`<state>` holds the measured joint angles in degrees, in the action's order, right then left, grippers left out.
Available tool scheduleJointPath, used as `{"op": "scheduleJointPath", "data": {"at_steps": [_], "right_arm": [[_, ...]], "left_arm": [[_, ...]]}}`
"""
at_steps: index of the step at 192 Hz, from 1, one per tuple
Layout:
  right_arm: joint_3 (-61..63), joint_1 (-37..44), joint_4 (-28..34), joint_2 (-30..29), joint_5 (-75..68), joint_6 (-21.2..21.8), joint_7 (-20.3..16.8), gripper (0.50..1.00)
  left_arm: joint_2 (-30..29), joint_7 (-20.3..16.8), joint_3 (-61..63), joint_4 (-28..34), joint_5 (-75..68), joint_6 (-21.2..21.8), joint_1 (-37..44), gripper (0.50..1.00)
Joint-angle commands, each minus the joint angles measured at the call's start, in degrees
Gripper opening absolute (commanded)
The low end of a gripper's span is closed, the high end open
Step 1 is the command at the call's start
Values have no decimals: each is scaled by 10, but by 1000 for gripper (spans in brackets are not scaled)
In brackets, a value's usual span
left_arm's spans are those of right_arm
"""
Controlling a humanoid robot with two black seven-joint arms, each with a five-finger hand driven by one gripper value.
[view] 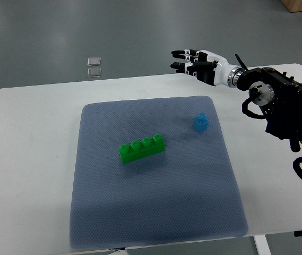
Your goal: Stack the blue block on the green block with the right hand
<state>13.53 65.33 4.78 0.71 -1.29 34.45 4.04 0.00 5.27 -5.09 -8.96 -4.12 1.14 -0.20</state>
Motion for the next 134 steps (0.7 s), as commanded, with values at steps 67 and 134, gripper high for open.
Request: {"op": "scheduleJointPath", "data": {"at_steps": [67,134], "right_arm": [[-167,75,95,134,214,4,78,926],[-164,95,371,205,586,-109,73,924]], "left_arm": [[0,0,0,-1,0,0,0,1000],[0,0,0,-1,0,0,-1,1000]]}}
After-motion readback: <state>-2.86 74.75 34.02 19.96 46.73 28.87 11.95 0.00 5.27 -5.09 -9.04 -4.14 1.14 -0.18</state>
